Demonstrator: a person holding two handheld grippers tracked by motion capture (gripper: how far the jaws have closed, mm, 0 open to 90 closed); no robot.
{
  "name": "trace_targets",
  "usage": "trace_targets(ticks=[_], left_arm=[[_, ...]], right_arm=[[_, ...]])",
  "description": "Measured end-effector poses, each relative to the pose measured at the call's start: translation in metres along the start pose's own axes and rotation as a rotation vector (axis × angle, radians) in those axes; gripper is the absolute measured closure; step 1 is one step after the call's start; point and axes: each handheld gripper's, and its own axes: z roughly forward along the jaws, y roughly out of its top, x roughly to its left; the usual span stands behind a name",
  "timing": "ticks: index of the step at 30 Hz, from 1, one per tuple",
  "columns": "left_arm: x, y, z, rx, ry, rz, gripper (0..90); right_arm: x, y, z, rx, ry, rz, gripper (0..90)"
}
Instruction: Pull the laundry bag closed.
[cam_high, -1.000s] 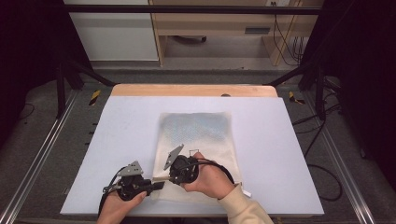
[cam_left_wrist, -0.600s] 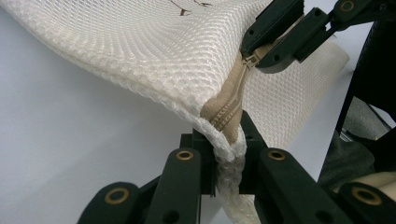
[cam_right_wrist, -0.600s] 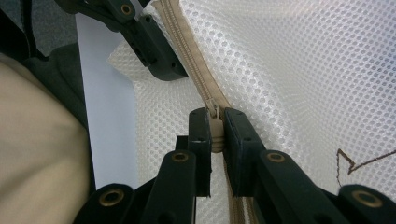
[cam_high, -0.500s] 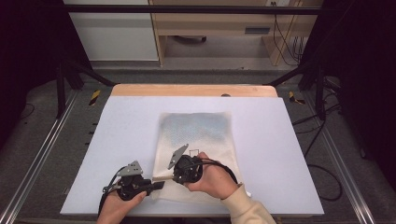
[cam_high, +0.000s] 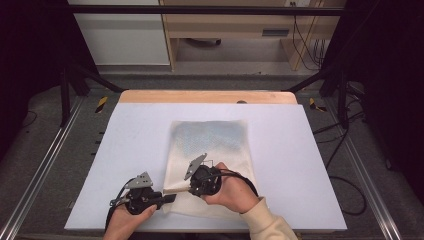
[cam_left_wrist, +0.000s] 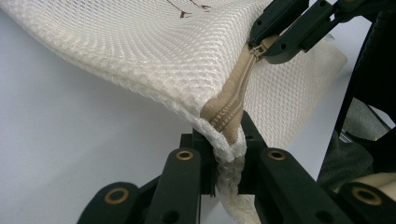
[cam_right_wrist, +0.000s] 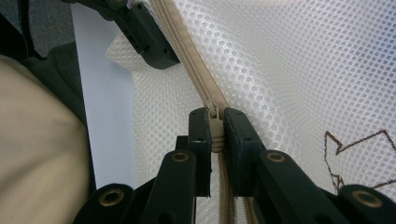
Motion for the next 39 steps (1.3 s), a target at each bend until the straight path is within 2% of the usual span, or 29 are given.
trace_targets(ticks=[16, 22, 39], left_arm=[[0.0, 0.0, 0.0, -0.002, -0.001, 0.001, 81.9], [0.0, 0.0, 0.0, 0.0, -0.003, 0.002, 81.9], [-0.001, -0.001, 0.0, 0.004, -0.003, 0.009, 81.9]], right_arm=[[-0.005, -0.013, -0.013, -0.008, -0.016, 0.039, 81.8], [-0.005, -0.016, -0.015, -0.007, -0.02, 0.035, 81.8], [-0.006, -0.03, -0.019, -0.016, -0.021, 0.073, 81.8]])
